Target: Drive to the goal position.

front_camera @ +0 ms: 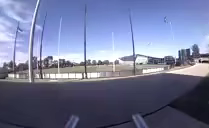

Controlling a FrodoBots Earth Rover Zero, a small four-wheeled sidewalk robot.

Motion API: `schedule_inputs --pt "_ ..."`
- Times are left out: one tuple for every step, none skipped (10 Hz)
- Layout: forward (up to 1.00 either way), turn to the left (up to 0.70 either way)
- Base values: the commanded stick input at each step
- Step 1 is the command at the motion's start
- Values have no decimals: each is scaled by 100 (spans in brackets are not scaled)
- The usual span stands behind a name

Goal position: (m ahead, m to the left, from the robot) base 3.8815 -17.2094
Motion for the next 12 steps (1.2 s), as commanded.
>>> schedule_inputs --pt "0 0" --pt "0 0" --pt "0 0" --pt "0 0" --pt "70 0" --pt "70 0" --pt "70 -6" --pt "70 -33" --pt "70 -35" --pt "70 -35" --pt "70 -23" --pt "70 0"
